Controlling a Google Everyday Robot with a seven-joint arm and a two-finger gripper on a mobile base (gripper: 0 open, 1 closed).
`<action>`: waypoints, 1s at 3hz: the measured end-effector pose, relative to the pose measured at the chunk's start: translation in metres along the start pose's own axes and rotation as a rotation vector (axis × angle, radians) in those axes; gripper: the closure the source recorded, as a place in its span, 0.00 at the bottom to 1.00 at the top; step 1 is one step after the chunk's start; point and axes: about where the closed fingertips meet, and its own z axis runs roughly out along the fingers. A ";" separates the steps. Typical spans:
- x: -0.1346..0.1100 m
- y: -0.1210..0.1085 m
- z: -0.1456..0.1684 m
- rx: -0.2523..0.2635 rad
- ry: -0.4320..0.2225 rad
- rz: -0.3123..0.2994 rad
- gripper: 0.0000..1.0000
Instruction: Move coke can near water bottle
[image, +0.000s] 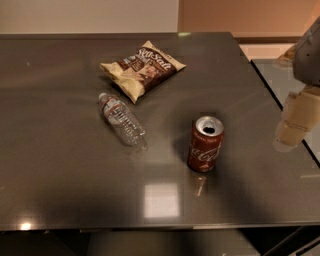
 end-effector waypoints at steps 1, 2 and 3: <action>0.000 0.000 0.000 0.000 0.000 0.000 0.00; -0.007 -0.003 0.005 -0.005 -0.038 0.000 0.00; -0.018 -0.004 0.019 -0.022 -0.098 0.004 0.00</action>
Offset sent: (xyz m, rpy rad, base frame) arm 0.0147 0.0147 -0.0126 0.0924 0.0087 0.0273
